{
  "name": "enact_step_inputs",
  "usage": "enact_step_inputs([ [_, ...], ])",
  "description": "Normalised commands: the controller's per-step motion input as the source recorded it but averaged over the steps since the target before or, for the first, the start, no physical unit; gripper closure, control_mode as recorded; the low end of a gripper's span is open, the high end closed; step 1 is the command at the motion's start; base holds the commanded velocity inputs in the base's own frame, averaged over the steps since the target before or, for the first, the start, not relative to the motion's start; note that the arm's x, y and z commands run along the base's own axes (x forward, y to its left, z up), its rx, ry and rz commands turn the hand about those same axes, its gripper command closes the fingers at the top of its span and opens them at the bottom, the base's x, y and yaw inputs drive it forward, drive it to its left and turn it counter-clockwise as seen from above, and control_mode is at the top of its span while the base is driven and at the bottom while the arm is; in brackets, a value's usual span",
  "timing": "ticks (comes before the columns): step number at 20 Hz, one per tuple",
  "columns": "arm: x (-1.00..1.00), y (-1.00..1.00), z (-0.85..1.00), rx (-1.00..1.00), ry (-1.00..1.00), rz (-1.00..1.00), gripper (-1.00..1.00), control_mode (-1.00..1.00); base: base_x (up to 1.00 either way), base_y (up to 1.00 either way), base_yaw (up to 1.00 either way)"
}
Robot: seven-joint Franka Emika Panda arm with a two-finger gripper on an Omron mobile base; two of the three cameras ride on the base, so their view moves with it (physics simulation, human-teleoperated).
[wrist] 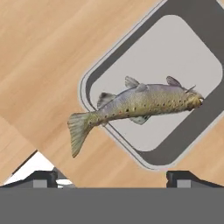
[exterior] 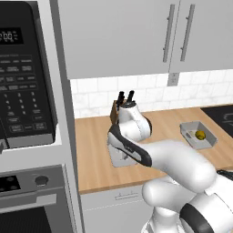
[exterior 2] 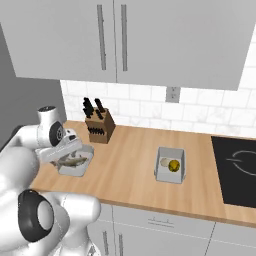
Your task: Take the meat container that has the fish and place it on the second highest rack of the freezer. Then take the vegetable container that has the garlic and lemon and place it on the highest rack of the freezer.
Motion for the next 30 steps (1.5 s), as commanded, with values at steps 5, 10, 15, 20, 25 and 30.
enact_step_inputs([
  [5,0.18,0.00,-0.45,0.00,-0.02,0.02,-1.00,-1.00,0.00,0.00,0.00],
  [10,0.11,-0.01,-0.51,0.00,0.00,0.04,-1.00,-1.00,0.00,0.00,0.00],
  [15,0.00,0.00,-0.33,0.00,0.00,0.07,-1.00,-1.00,0.00,0.00,0.00],
  [20,0.08,-0.04,-0.19,0.00,0.00,0.09,-1.00,-1.00,0.00,0.00,0.00],
  [25,0.14,0.00,-0.13,0.00,0.00,0.09,-1.00,-1.00,0.00,0.00,0.00],
  [30,0.26,0.00,-0.10,0.00,0.02,0.06,-1.00,-1.00,0.00,0.00,0.00],
])
